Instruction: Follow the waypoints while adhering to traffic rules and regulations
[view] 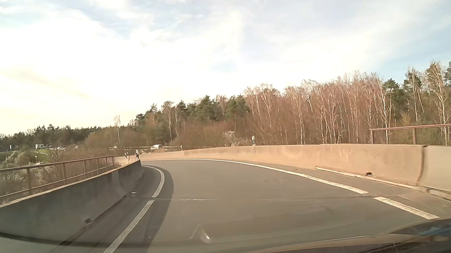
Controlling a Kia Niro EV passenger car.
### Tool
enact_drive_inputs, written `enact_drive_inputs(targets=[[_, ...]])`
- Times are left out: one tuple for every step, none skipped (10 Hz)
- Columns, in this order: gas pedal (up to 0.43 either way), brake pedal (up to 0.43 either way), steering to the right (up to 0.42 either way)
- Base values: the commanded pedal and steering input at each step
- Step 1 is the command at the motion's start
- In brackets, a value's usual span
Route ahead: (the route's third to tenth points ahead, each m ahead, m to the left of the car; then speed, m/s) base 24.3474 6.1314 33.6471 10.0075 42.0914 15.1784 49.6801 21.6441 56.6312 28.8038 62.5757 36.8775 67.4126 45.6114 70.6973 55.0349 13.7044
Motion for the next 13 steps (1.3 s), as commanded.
enact_drive_inputs(targets=[[0.0, 0.0, -0.069], [0.0, 0.0, -0.072], [0.0, 0.0, -0.074], [0.0, 0.0, -0.074], [0.0, 0.0, -0.075], [0.0, 0.0, -0.074], [0.0, 0.0, -0.071], [0.0, 0.0, -0.071], [0.0, 0.0, -0.071], [0.0, 0.0, -0.071], [0.0, 0.0, -0.071], [0.0, 0.0, -0.071], [0.0, 0.0, -0.071]])
